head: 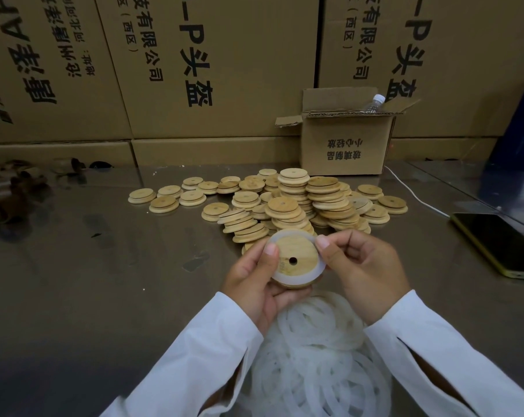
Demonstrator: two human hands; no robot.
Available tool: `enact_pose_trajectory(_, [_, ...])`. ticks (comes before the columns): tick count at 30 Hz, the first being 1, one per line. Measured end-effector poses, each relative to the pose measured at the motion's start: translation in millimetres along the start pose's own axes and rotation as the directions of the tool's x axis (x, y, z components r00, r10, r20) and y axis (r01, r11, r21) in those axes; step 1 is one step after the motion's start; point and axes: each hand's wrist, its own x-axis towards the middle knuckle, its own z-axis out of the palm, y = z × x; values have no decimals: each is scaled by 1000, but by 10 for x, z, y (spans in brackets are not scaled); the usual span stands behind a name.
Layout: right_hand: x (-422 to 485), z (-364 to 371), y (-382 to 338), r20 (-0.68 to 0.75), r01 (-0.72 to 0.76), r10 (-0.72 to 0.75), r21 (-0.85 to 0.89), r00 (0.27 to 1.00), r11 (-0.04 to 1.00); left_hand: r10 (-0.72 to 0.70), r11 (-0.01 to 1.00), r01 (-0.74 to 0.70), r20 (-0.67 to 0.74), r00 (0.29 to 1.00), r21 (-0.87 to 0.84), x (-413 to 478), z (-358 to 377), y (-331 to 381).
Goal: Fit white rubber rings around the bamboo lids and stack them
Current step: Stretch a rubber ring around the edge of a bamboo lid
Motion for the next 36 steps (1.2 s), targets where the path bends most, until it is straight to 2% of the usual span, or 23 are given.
enact_pose_trajectory(6, [-42,22,45,-55,-13,16,62,998,998,6,1000,-6,-12,1000,7,-5,18,-3])
enact_pose_trajectory(13, [-66,79,86,-85,18,-17,17,996,1000,64,997,-65,-13,998,-30,1,12,6])
enact_pose_trajectory(16, [-40,49,101,-99,13,-13,-3,995,1000,68,997,-67,-31,997,49,3,-15,-25])
enact_pose_trajectory(20, [-35,39,114,-93,42,-49,-71,994,997,73,961,-54,-59,996,270,18,-77,-44])
enact_pose_trajectory(27, [-22,13,96,-34,50,-57,-163,998,985,119,926,-82,-77,990,369,28,-98,-39])
enact_pose_trajectory(34, [-6,-27,2,11,58,-57,-171,998,984,151,948,-120,-84,985,295,38,-105,-20])
enact_pose_trajectory(36, [-12,-27,-20,17,71,-69,-172,997,983,148,965,-130,-65,987,226,29,-85,-6])
